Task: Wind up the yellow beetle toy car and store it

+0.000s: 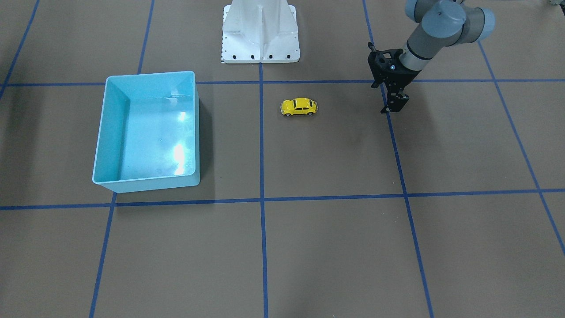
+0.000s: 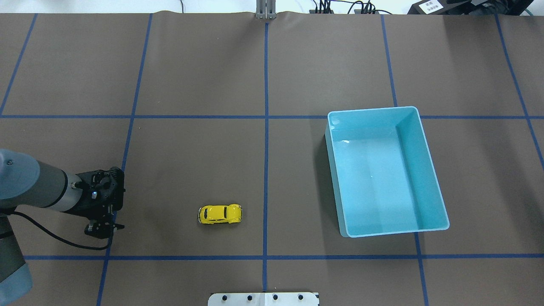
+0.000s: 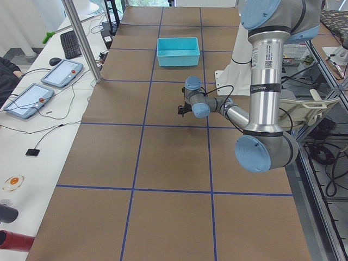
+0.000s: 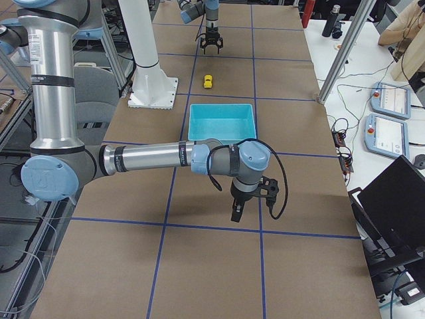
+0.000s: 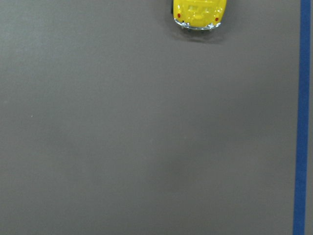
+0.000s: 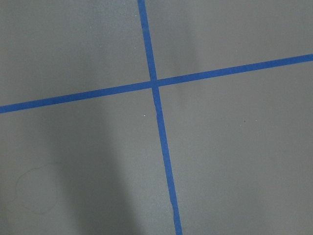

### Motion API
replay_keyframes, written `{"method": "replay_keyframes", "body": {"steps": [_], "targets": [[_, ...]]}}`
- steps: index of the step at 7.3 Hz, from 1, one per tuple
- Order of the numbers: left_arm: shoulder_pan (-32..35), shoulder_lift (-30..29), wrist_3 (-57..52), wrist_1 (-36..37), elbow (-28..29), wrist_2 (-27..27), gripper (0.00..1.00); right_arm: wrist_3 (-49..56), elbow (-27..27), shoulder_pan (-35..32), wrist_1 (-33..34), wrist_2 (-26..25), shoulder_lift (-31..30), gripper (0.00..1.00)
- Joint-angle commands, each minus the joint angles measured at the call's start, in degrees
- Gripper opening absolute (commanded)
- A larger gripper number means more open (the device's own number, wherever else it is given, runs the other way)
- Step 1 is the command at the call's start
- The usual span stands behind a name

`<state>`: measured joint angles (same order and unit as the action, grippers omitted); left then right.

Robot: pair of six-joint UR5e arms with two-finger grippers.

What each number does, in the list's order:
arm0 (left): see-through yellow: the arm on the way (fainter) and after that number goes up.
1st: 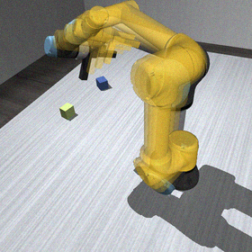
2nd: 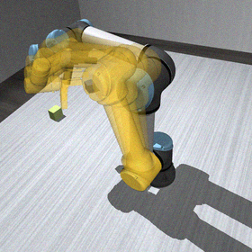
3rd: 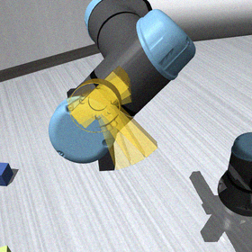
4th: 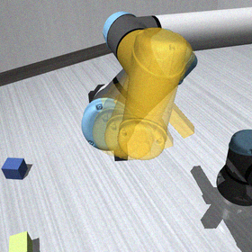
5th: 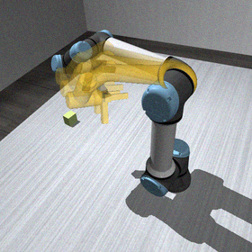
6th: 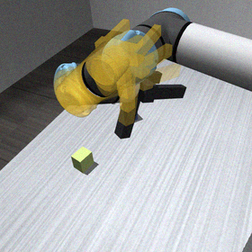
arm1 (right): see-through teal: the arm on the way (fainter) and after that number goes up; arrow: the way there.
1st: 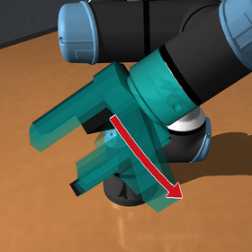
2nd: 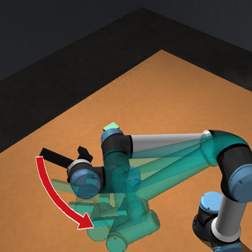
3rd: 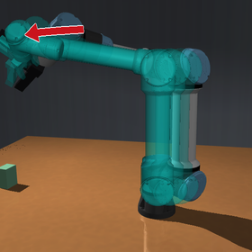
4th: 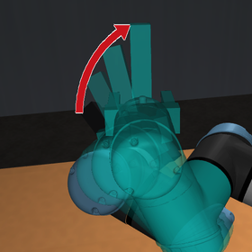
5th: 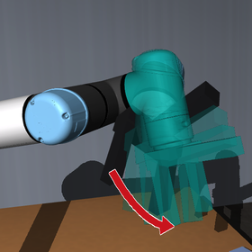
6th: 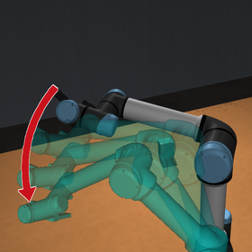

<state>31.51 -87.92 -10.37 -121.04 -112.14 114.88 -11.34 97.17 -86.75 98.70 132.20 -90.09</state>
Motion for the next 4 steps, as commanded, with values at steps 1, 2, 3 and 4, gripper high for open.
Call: {"method": "replay_keyframes", "body": {"steps": [1, 2, 3, 4], "targets": [[3.8, 1.3, 0.1, 0.1, -0.3, 3.3, 1.0, 0.0, 0.0, 0.0, 0.0, 0.2, 0.0, 1.0], [5.8, 1.3, 0.1, 0.4, -0.3, 4.3, 1.0, 0.0, -0.1, 0.0, 0.0, 0.2, 0.0, 1.0], [8.5, 2.5, 0.2, 0.6, -0.3, 6.0, 1.0, 0.0, 0.0, 0.0, 0.0, 0.2, 0.0, 1.0], [12.0, 2.9, 0.2, 0.9, -0.3, 7.4, 1.0, 0.0, 0.0, 0.0, 0.0, 0.2, 0.0, 1.0]]}}
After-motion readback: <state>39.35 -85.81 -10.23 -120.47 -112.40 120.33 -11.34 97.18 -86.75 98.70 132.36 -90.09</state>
